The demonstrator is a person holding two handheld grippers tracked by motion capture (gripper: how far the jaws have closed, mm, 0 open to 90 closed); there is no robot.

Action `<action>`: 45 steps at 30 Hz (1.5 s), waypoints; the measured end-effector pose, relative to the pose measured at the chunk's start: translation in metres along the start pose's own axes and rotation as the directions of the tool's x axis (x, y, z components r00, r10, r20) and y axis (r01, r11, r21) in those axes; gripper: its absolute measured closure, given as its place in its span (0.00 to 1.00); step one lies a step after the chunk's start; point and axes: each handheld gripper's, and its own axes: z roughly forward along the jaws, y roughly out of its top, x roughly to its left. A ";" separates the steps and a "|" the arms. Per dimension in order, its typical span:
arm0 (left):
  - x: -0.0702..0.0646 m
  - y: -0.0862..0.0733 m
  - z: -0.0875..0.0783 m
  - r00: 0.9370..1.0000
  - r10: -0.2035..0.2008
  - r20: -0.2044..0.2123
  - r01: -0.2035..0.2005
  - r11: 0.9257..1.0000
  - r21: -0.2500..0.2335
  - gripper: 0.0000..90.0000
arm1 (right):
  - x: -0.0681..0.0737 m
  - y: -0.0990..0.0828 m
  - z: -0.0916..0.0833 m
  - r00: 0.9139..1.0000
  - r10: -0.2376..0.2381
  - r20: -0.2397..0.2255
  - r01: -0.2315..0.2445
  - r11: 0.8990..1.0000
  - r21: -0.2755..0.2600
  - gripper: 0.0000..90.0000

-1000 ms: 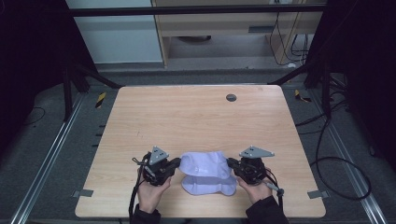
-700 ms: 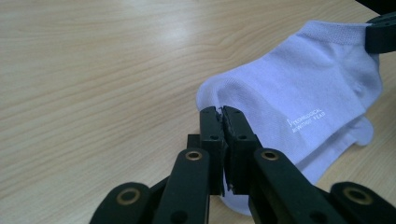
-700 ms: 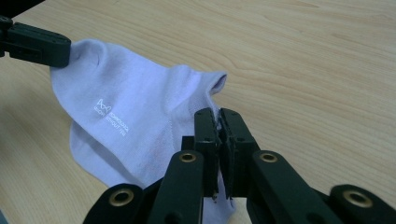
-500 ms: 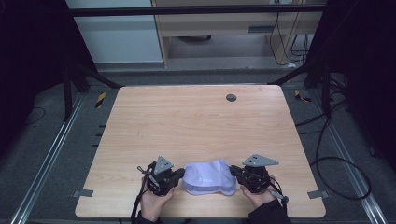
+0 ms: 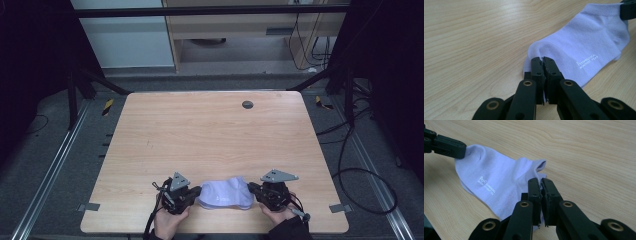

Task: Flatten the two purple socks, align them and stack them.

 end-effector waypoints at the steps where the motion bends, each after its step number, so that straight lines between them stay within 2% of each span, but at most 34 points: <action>1: 0.000 -0.001 0.000 1.000 0.000 0.002 0.000 1.000 0.001 0.96 | 0.000 0.000 0.001 1.000 0.001 0.001 -0.001 1.000 0.004 0.96; 7: 0.001 -0.005 0.004 1.000 -0.012 0.003 0.012 1.000 0.017 0.96 | -0.002 -0.003 0.005 1.000 0.005 0.004 -0.005 1.000 0.027 0.96; 19: 0.003 -0.010 0.008 1.000 -0.010 -0.008 0.010 0.999 0.035 0.96 | -0.004 -0.007 0.017 1.000 0.017 0.003 -0.017 0.997 0.069 0.96; 21: 0.003 -0.011 0.008 1.000 -0.013 -0.012 0.014 0.999 0.037 0.95 | -0.003 -0.008 0.020 1.000 0.015 0.001 -0.015 0.997 0.081 0.95; 23: 0.003 -0.011 0.007 1.000 -0.013 -0.025 0.014 0.999 0.031 0.90 | -0.004 -0.009 0.021 1.000 0.007 0.006 -0.008 0.996 0.088 0.91; 25: 0.003 -0.010 0.004 1.000 -0.010 -0.024 0.011 1.000 0.014 0.87 | -0.005 -0.009 0.021 1.000 0.004 0.011 -0.004 0.997 0.079 0.86; 28: 0.002 -0.005 -0.002 0.998 0.000 -0.059 -0.001 1.000 -0.020 0.82 | -0.007 -0.008 0.016 1.000 -0.005 0.010 0.005 0.999 0.042 0.82; 31: -0.002 0.004 -0.007 0.997 0.012 -0.072 -0.017 0.998 -0.061 0.83 | -0.007 -0.007 0.011 1.000 -0.015 -0.004 0.015 1.000 -0.009 0.82; 33: -0.008 0.010 -0.003 0.997 0.039 -0.060 -0.043 0.996 -0.074 0.86 | -0.004 -0.006 0.009 1.000 -0.018 -0.023 0.017 0.999 -0.027 0.85; 36: -0.014 0.013 0.009 0.997 0.064 -0.038 -0.066 0.996 -0.055 0.91 | 0.001 -0.007 0.015 0.997 -0.037 -0.067 0.035 0.999 -0.028 0.94; 38: -0.018 0.013 0.020 0.997 0.079 -0.021 -0.079 0.997 -0.017 0.92 | 0.004 -0.008 0.020 0.995 -0.048 -0.082 0.047 0.999 -0.014 0.97; 41: -0.021 0.008 0.035 0.994 0.105 -0.018 -0.104 0.994 0.046 0.95 | 0.008 -0.010 0.030 0.993 -0.065 -0.097 0.067 0.998 0.019 1.00; 45: -0.019 0.004 0.034 0.994 0.106 -0.011 -0.105 0.993 0.058 0.97 | 0.011 -0.014 0.038 0.993 -0.073 -0.095 0.080 0.995 0.066 1.00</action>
